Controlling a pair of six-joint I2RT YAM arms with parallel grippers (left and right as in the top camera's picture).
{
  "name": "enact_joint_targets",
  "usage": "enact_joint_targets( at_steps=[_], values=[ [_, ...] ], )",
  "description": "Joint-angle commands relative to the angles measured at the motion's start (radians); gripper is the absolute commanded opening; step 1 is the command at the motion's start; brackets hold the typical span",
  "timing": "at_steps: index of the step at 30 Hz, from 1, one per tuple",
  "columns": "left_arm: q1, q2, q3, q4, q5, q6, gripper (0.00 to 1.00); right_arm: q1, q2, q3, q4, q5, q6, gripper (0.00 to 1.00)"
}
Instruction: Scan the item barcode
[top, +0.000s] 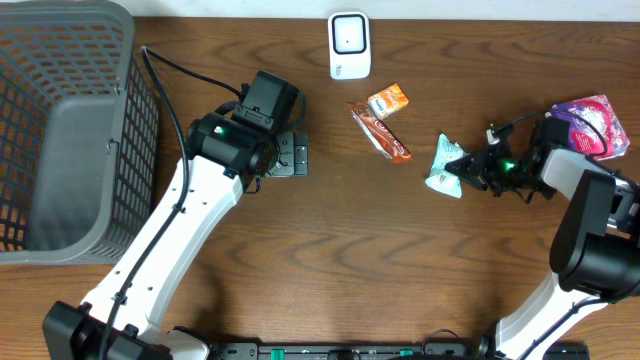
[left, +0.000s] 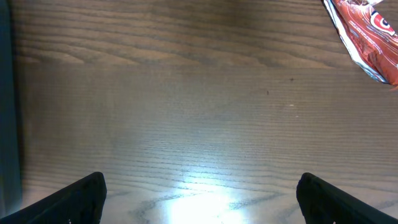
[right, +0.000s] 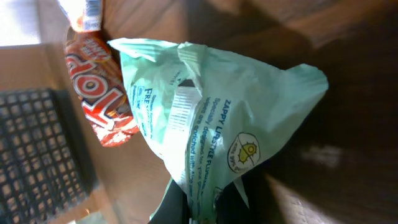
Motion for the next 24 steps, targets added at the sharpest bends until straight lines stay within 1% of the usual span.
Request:
enact_joint_targets(
  at_steps=[1, 5, 8, 11, 14, 17, 21, 22, 23, 24],
  values=[
    [0.000, 0.000, -0.002, -0.005, -0.019, -0.005, 0.98, 0.045, -0.065, 0.080, -0.054, 0.195, 0.041, 0.01],
    [0.000, 0.000, -0.002, -0.005, -0.020, -0.005, 0.98, 0.162, -0.144, 0.139, -0.152, 0.584, 0.103, 0.01],
    [0.000, 0.000, -0.002, -0.005, -0.019, -0.005, 0.98, 0.285, -0.179, 0.170, -0.213, 0.914, 0.177, 0.01],
    [0.000, 0.000, -0.002, -0.005, -0.019, -0.005, 0.98, 0.436, -0.179, 0.175, -0.262, 1.310, 0.286, 0.01],
    [0.000, 0.000, -0.002, -0.006, -0.019, -0.005, 0.98, 0.569, -0.132, 0.174, -0.309, 1.608, 0.377, 0.01],
    [0.000, 0.000, -0.002, -0.006, -0.019, -0.005, 0.98, 0.667, -0.046, 0.174, -0.324, 1.783, 0.413, 0.01],
    [0.000, 0.000, -0.002, -0.005, -0.019, -0.005, 0.98, 0.750, 0.103, 0.174, -0.329, 1.908, 0.426, 0.01],
    [0.000, 0.000, -0.002, -0.006, -0.019, -0.005, 0.98, 0.762, 0.131, 0.174, -0.333, 1.910, 0.426, 0.03],
    [0.000, 0.000, -0.002, -0.005, -0.019, -0.005, 0.98, 0.776, 0.158, 0.174, -0.338, 1.905, 0.427, 0.11],
    [0.000, 0.000, -0.002, -0.005, -0.019, -0.005, 0.98, 0.785, 0.174, 0.174, -0.341, 1.891, 0.431, 0.15]
  ],
)
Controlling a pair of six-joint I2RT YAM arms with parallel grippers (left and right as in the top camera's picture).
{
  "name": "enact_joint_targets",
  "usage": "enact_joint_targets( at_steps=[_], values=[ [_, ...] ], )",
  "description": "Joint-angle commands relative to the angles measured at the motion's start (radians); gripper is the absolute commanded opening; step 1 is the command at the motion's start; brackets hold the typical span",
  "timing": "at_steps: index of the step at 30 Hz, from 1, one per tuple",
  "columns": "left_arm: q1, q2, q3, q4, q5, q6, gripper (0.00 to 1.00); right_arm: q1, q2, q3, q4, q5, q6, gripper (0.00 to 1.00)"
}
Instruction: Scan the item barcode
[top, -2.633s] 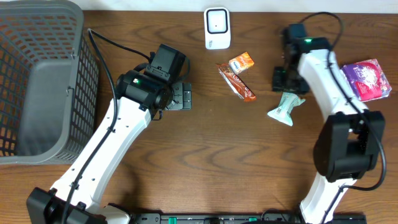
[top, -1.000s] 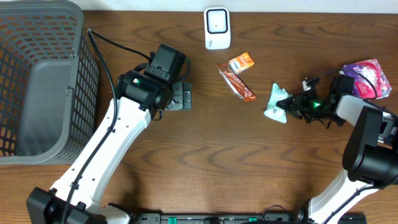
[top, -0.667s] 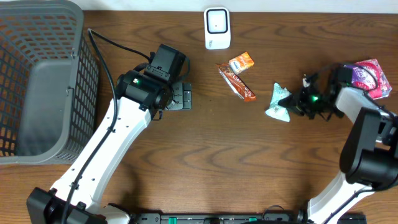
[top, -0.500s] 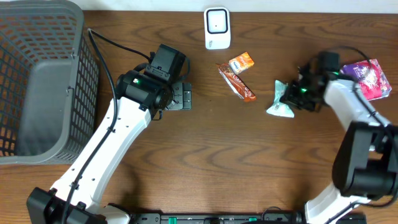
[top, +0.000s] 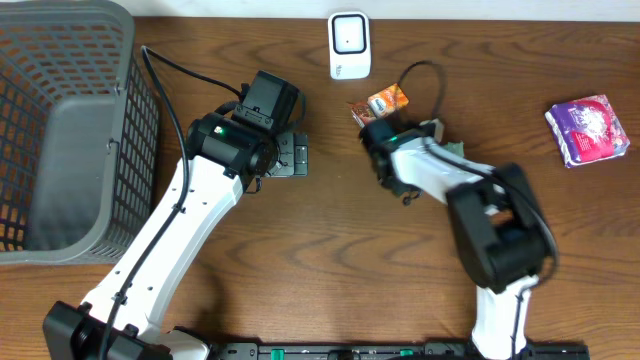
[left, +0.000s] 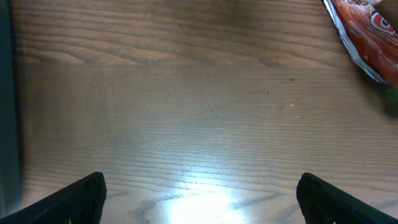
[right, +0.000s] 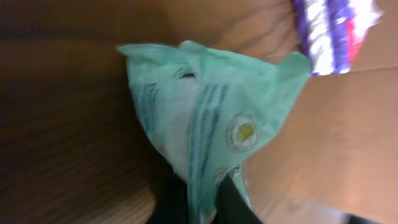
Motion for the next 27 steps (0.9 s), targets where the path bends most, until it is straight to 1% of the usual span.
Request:
enact_joint_targets(
  at_steps=[1, 3, 4, 6, 8, 10, 11, 12, 13, 15, 17, 19, 21, 24, 27],
  values=[
    [0.000, 0.000, -0.002, -0.005, -0.019, -0.005, 0.98, 0.031, 0.070, 0.002, -0.015, 0.098, 0.078, 0.17],
    [0.000, 0.000, -0.002, -0.006, -0.019, -0.005, 0.98, 0.033, 0.066, 0.007, -0.034, 0.040, 0.142, 0.27],
    [0.000, 0.000, -0.002, -0.005, -0.019, -0.005, 0.98, 0.030, 0.055, 0.016, -0.045, 0.005, 0.162, 0.29],
    [0.000, 0.000, -0.002, -0.005, -0.019, -0.005, 0.98, 0.015, 0.029, 0.044, -0.052, -0.084, 0.161, 0.30],
    [0.000, 0.000, -0.002, -0.006, -0.019, -0.005, 0.98, -0.006, -0.008, 0.082, -0.057, -0.155, 0.112, 0.32],
    [0.000, 0.000, -0.002, -0.005, -0.019, -0.005, 0.98, -0.030, -0.060, 0.136, -0.067, -0.237, 0.044, 0.36],
    [0.000, 0.000, -0.002, -0.005, -0.019, -0.005, 0.98, -0.046, -0.092, 0.170, -0.076, -0.293, 0.010, 0.43],
    [0.000, 0.000, -0.002, -0.006, -0.019, -0.005, 0.98, -0.068, -0.134, 0.212, -0.085, -0.373, -0.035, 0.48],
    [0.000, 0.000, -0.002, -0.005, -0.019, -0.005, 0.98, -0.085, -0.166, 0.241, -0.088, -0.442, -0.071, 0.49],
    [0.000, 0.000, -0.002, -0.005, -0.019, -0.005, 0.98, -0.123, -0.227, 0.287, -0.093, -0.579, -0.124, 0.59],
    [0.000, 0.000, -0.002, -0.006, -0.019, -0.005, 0.98, -0.185, -0.299, 0.321, -0.096, -0.749, -0.204, 0.61],
    [0.000, 0.000, -0.002, -0.005, -0.019, -0.005, 0.98, -0.246, -0.350, 0.325, -0.109, -0.821, -0.218, 0.64],
    [0.000, 0.000, -0.002, -0.005, -0.019, -0.005, 0.98, -0.343, -0.387, 0.324, -0.159, -0.889, -0.218, 0.74],
    [0.000, 0.000, -0.002, -0.005, -0.019, -0.005, 0.98, -0.473, -0.386, 0.307, -0.205, -1.042, -0.225, 0.74],
    [0.000, 0.000, -0.002, -0.005, -0.019, -0.005, 0.98, -0.589, -0.375, 0.241, -0.194, -1.247, -0.312, 0.74]
  ],
)
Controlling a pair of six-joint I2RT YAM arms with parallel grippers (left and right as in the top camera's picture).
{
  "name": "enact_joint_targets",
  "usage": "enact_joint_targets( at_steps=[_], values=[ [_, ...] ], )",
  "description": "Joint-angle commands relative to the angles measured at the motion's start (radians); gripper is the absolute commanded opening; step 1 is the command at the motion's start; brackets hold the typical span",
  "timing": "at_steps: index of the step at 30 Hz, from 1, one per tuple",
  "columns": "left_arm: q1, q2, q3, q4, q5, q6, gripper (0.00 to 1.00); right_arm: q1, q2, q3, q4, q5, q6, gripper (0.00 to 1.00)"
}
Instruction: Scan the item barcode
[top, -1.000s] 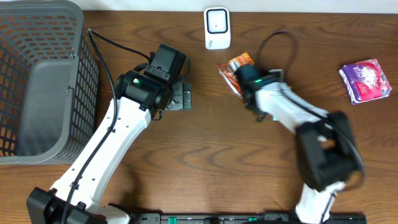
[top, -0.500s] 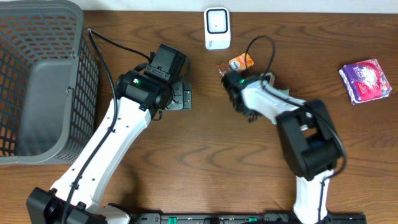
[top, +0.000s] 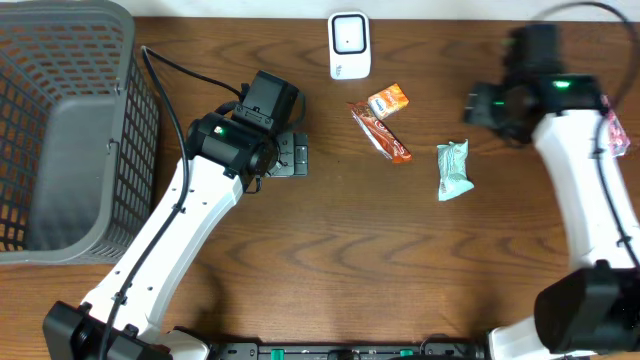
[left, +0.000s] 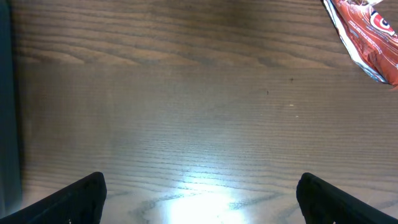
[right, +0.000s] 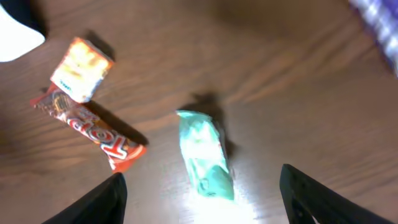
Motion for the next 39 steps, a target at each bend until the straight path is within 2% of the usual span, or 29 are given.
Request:
enact_joint_targets(
  at_steps=[1, 5, 9, 14, 16, 18, 19, 20, 21, 25, 27, 33, 39],
  values=[
    [0.000, 0.000, -0.002, -0.006, -0.019, -0.005, 0.98, -0.138, 0.035, -0.098, 0.009, -0.366, -0.130, 0.74],
    [0.000, 0.000, -0.002, -0.006, -0.019, -0.005, 0.98, -0.229, 0.071, -0.273, 0.138, -0.579, -0.198, 0.75],
    [0.000, 0.000, -0.002, -0.006, -0.019, -0.005, 0.98, -0.218, 0.083, -0.425, 0.318, -0.716, -0.206, 0.77],
    [0.000, 0.000, -0.002, -0.006, -0.019, -0.005, 0.98, -0.177, 0.085, -0.526, 0.463, -0.634, -0.133, 0.73],
    [0.000, 0.000, -0.002, -0.006, -0.019, -0.005, 0.98, -0.161, 0.085, -0.540, 0.476, -0.586, -0.115, 0.64],
    [0.000, 0.000, -0.002, -0.006, -0.019, -0.005, 0.98, -0.139, 0.085, -0.540, 0.480, -0.550, -0.115, 0.45],
    [0.000, 0.000, -0.002, -0.006, -0.019, -0.005, 0.98, -0.130, 0.085, -0.539, 0.484, -0.542, -0.115, 0.29],
    [0.000, 0.000, -0.002, -0.006, -0.019, -0.005, 0.98, -0.114, 0.085, -0.536, 0.493, -0.536, -0.115, 0.06],
    [0.000, 0.000, -0.002, -0.006, -0.019, -0.005, 0.98, -0.104, 0.085, -0.532, 0.497, -0.534, -0.115, 0.01],
    [0.000, 0.000, -0.002, -0.006, -0.019, -0.005, 0.98, -0.047, 0.084, -0.489, 0.479, -0.443, -0.097, 0.01],
    [0.000, 0.000, -0.002, -0.006, -0.019, -0.005, 0.98, 0.026, 0.084, -0.455, 0.457, -0.266, -0.052, 0.01],
    [0.000, 0.000, -0.002, -0.006, -0.019, -0.005, 0.98, 0.228, 0.088, -0.444, 0.472, 0.047, 0.020, 0.01],
    [0.000, 0.000, -0.002, -0.006, -0.019, -0.005, 0.98, 0.344, 0.115, -0.444, 0.545, 0.075, 0.082, 0.01]
  ],
)
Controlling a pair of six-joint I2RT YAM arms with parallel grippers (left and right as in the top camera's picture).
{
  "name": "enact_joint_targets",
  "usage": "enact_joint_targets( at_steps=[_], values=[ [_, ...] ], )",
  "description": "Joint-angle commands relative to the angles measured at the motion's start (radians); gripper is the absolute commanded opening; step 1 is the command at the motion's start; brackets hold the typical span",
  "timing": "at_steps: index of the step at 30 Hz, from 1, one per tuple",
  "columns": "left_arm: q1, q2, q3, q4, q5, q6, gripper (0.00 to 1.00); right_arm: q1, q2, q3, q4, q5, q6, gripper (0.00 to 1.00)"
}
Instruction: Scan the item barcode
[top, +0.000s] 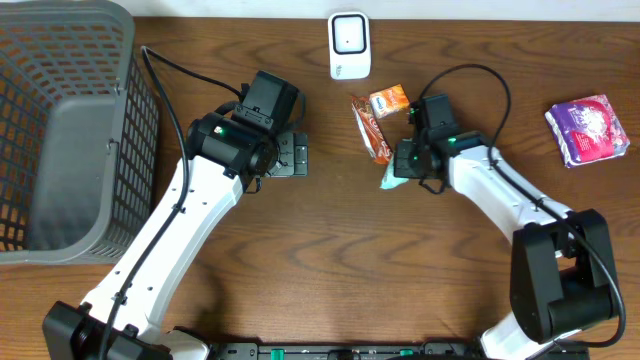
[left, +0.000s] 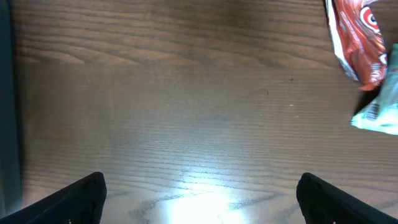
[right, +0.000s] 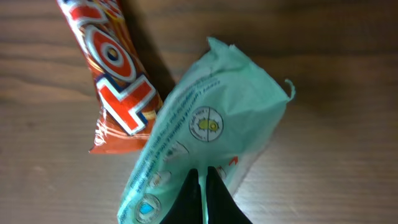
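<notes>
A mint-green packet (right: 211, 134) is pinched at its near edge by my right gripper (right: 203, 183), which is shut on it. In the overhead view the green packet (top: 389, 179) sits just right of a red candy bar (top: 373, 136), under my right gripper (top: 404, 163). The white scanner (top: 349, 45) stands at the table's back edge, apart from the packet. My left gripper (left: 202, 190) hovers open over bare wood, with the red candy bar (left: 353, 38) and the green packet (left: 380, 106) at its view's right edge.
A small orange packet (top: 388, 101) lies behind the red bar. A purple packet (top: 587, 128) rests at the far right. A large grey basket (top: 62, 120) fills the left end of the table (top: 330, 270). The left arm's black cable runs along the basket.
The green packet lay loose on the table right of centre with my right gripper open and away at the back right. Now that gripper is shut on it, further left beside the red bar.
My right gripper held the green packet at the right side, then near the red bar. Later the packet lay free on the table and the gripper was open. Now it grips the packet again beside the bar. The left arm has stayed put.
</notes>
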Motion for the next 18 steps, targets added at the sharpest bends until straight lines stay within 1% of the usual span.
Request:
enact_joint_targets(
  at_steps=[1, 3, 4, 5, 6, 7, 8, 9, 10, 12, 14, 18],
  values=[
    [0.000, 0.000, -0.002, -0.006, -0.019, -0.005, 0.98, 0.046, 0.039, 0.016, 0.034, 0.077, 0.077, 0.01],
    [0.000, 0.000, -0.002, -0.006, -0.019, -0.005, 0.98, 0.063, 0.056, 0.016, 0.052, 0.078, 0.090, 0.01],
    [0.000, 0.000, -0.002, -0.005, -0.019, -0.005, 0.98, 0.068, 0.060, 0.016, 0.061, 0.078, 0.090, 0.03],
    [0.000, 0.000, -0.002, -0.006, -0.019, -0.005, 0.98, 0.069, 0.063, 0.016, 0.069, 0.078, 0.090, 0.09],
    [0.000, 0.000, -0.002, -0.005, -0.019, -0.005, 0.98, 0.069, 0.063, 0.016, 0.079, 0.078, 0.090, 0.17],
    [0.000, 0.000, -0.002, -0.005, -0.019, -0.005, 0.98, 0.068, 0.063, 0.026, 0.086, 0.066, 0.090, 0.35],
    [0.000, 0.000, -0.002, -0.005, -0.019, -0.005, 0.98, 0.068, 0.063, 0.039, 0.082, 0.058, 0.090, 0.44],
    [0.000, 0.000, -0.002, -0.005, -0.019, -0.005, 0.98, 0.067, 0.063, 0.054, 0.074, 0.052, 0.091, 0.56],
    [0.000, 0.000, -0.002, -0.005, -0.019, -0.005, 0.98, 0.066, 0.062, 0.073, 0.061, 0.051, 0.090, 0.59],
    [0.000, 0.000, -0.002, -0.005, -0.019, -0.005, 0.98, 0.064, 0.062, 0.125, 0.018, 0.051, 0.090, 0.60],
    [0.000, 0.000, -0.002, -0.006, -0.019, -0.005, 0.98, 0.059, 0.062, 0.188, -0.030, 0.033, 0.090, 0.64],
    [0.000, 0.000, -0.002, -0.005, -0.019, -0.005, 0.98, 0.057, 0.062, 0.271, -0.087, 0.011, 0.090, 0.65]
  ],
)
